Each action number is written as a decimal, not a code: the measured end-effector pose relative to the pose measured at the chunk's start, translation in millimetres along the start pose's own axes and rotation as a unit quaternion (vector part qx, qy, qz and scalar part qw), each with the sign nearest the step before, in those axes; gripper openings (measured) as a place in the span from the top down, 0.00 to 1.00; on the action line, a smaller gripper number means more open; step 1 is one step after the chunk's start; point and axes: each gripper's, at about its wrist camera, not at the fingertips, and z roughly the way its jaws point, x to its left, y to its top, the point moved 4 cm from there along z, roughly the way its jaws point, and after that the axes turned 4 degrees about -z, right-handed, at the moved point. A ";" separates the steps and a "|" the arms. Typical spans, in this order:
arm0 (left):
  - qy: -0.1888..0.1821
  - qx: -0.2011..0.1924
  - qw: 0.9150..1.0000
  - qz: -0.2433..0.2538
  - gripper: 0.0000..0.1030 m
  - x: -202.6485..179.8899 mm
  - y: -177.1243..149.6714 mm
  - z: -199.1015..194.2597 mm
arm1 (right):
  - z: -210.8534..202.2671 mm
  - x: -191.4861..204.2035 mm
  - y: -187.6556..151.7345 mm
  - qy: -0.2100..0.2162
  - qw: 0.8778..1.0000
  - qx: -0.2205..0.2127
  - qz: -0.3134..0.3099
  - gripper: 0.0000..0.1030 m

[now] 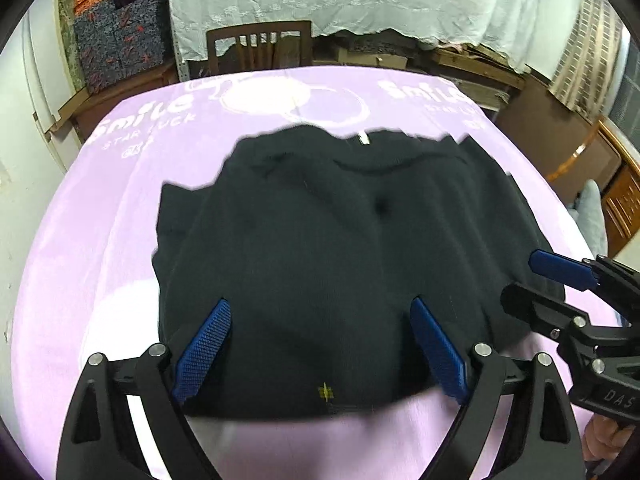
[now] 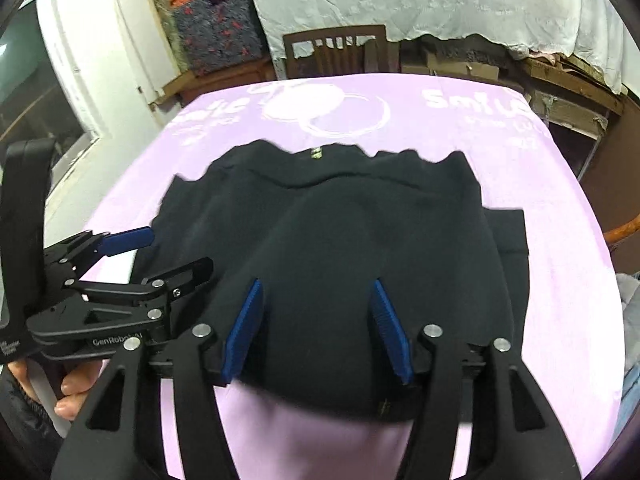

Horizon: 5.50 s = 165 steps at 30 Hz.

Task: Fold large clothes

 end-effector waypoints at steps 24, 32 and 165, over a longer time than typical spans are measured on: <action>-0.012 -0.009 0.999 -0.042 0.05 5.8 34.2 4.1 | -31.6 -58.4 -64.4 0.075 0.982 -0.018 0.173 0.34; 0.017 0.010 0.998 -0.055 0.03 -4.0 37.8 69.6 | -39.0 -103.3 -105.5 0.097 0.937 -0.012 0.334 0.34; -0.048 -0.110 0.985 -0.120 0.25 177.0 41.7 -47.2 | 0.0 101.5 55.5 0.063 0.992 -0.106 -0.035 0.74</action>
